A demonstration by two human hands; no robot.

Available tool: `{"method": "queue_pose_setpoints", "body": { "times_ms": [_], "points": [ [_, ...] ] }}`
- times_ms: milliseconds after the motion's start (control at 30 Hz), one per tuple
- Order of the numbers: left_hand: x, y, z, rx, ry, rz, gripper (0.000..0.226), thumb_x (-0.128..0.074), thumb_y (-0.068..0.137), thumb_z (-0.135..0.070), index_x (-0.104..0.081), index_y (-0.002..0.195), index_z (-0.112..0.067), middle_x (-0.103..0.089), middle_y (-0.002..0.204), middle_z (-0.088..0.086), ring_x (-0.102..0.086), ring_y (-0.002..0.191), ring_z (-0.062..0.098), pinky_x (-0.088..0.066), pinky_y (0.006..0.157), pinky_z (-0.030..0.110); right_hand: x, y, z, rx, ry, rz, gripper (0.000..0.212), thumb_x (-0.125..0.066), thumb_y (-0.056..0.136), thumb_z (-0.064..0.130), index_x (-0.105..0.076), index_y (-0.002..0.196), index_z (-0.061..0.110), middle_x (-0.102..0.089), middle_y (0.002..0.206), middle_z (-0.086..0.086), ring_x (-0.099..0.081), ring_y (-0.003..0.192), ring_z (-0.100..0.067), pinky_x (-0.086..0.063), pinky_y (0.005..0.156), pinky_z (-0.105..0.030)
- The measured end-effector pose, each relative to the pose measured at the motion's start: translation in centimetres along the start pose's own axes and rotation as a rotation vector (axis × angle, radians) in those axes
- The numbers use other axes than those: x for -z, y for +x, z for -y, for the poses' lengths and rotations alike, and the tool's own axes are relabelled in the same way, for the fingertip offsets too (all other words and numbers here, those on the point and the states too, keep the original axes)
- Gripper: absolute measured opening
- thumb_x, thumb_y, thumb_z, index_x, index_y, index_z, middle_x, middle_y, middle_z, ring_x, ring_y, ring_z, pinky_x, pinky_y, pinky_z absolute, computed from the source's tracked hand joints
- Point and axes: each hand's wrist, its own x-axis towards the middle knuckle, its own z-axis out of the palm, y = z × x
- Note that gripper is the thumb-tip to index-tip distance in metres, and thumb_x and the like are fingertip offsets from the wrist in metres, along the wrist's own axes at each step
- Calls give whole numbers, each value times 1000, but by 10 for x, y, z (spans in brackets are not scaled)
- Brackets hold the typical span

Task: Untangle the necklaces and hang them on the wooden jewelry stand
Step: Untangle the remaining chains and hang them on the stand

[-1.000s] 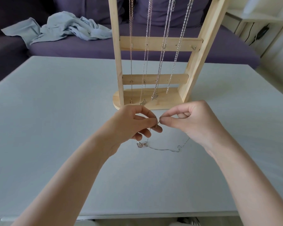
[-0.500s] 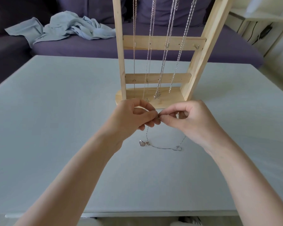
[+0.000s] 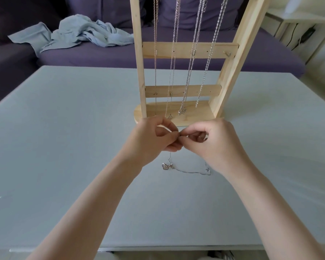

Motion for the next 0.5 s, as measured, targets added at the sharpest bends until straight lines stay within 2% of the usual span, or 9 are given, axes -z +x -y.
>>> {"method": "queue_pose_setpoints", "body": {
  "times_ms": [67, 133, 200, 267, 367, 433, 500],
  "points": [
    [1, 0, 0, 19, -61, 11, 11, -59, 88, -1, -61, 80, -8, -70, 62, 1, -66, 58, 9, -57, 70, 20, -4, 0, -2, 54, -50, -48, 7, -70, 73, 7, -73, 67, 10, -55, 49, 0, -48, 54, -15, -36, 49, -18],
    [2, 0, 0, 24, -83, 24, 10, -60, 88, 0, -62, 80, -7, -70, 62, 1, -66, 58, 9, -56, 68, 18, -8, -1, -4, 102, -88, -75, 7, -65, 72, 13, -71, 68, 10, -51, 48, 11, -48, 55, -11, -37, 50, -15],
    [4, 1, -1, 11, -58, 36, 11, -60, 88, 0, -62, 80, -7, -68, 58, -2, -64, 54, 6, -54, 62, 15, -9, -1, -4, 114, -82, -53, 10, -63, 71, 16, -69, 70, 9, -51, 51, 16, -50, 56, -9, -39, 51, -13],
    [6, 1, -1, -23, 10, 54, 10, -61, 88, -2, -62, 80, -8, -67, 55, -4, -63, 52, 4, -53, 60, 14, -6, -2, -3, 35, 36, 23, 2, -69, 75, 9, -70, 73, 9, -58, 55, 11, -54, 54, -8, -42, 51, -11],
    [10, 1, 0, -73, 148, 108, 12, -61, 88, -4, -61, 80, -13, -67, 57, -4, -61, 54, 6, -53, 61, 16, 1, -3, -4, -68, 175, 136, 11, -71, 75, 0, -69, 72, 11, -67, 59, -1, -62, 54, -16, -52, 52, -25],
    [11, 2, 1, -98, 240, 148, 13, -62, 87, -5, -60, 81, -16, -68, 58, -4, -60, 55, 9, -51, 60, 16, 0, -5, -4, -58, 127, 163, 11, -70, 75, 1, -69, 71, 11, -66, 59, 0, -60, 51, -12, -54, 57, -28],
    [11, 1, 1, -107, 285, 166, 13, -61, 87, -5, -60, 81, -16, -66, 58, -4, -59, 56, 10, -50, 59, 15, -5, -8, -5, 20, -20, 117, 6, -69, 75, 5, -69, 70, 9, -62, 56, 2, -56, 51, -9, -54, 60, -32]
  ]
}}
